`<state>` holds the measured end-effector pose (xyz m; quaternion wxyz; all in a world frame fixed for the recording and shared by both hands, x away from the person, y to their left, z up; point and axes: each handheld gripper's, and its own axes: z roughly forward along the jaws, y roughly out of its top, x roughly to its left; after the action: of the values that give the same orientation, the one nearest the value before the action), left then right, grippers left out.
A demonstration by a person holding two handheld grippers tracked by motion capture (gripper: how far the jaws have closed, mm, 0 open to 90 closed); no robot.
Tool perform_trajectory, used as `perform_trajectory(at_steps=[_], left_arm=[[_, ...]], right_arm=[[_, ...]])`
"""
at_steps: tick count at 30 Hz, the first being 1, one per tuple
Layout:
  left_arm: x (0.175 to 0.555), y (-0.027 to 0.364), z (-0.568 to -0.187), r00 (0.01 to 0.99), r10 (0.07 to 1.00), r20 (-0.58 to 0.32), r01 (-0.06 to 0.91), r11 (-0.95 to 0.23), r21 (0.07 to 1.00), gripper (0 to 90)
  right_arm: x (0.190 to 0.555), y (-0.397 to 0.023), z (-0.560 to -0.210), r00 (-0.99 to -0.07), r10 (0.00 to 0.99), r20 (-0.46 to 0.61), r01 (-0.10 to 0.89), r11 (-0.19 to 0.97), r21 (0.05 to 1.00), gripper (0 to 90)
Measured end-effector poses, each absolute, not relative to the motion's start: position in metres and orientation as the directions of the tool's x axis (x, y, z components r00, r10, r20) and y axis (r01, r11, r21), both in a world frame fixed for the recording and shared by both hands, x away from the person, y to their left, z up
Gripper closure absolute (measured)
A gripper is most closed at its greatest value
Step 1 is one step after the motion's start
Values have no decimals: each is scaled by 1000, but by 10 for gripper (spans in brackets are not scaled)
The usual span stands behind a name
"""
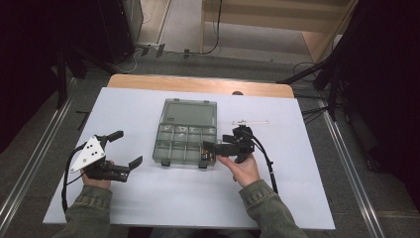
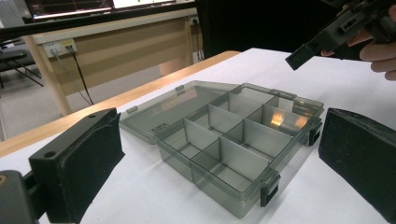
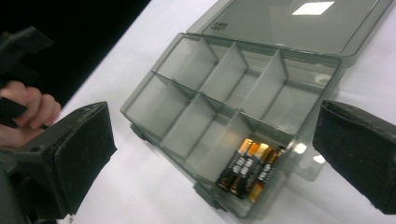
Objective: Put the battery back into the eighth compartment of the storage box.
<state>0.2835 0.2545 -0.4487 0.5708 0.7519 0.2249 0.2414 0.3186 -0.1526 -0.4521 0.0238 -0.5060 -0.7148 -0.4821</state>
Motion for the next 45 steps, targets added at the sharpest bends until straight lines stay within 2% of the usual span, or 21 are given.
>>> perform_trajectory(at_steps=[6, 11, 19, 26, 37, 41, 45], left_arm=[[284, 255, -448, 779, 618, 108, 63, -248, 967, 0], [284, 255, -449, 779, 617, 108, 63, -248, 967, 0], [283, 255, -448, 778, 620, 106, 60, -242, 969, 0], [283, 255, -448, 779, 619, 106, 61, -243, 968, 0], [283, 255, -448, 780, 616, 109, 61, -248, 967, 0], [283, 255, -448, 780, 616, 107, 62, -247, 967, 0], [283, 254, -448, 780, 617, 106, 60, -243, 968, 0]], right_arm=[[312, -158, -448, -523, 716, 463, 699, 48, 714, 11], [297, -169, -443, -553, 752, 360, 641, 108, 760, 22], [285, -187, -441, -568, 752, 335, 586, 84, 806, 37], [274, -193, -438, -550, 788, 277, 550, 92, 830, 45], [250, -221, -440, -534, 810, 244, 453, 30, 891, 59], [245, -237, -447, -484, 833, 269, 475, -9, 880, 61], [241, -251, -455, -441, 862, 248, 456, -23, 890, 77]])
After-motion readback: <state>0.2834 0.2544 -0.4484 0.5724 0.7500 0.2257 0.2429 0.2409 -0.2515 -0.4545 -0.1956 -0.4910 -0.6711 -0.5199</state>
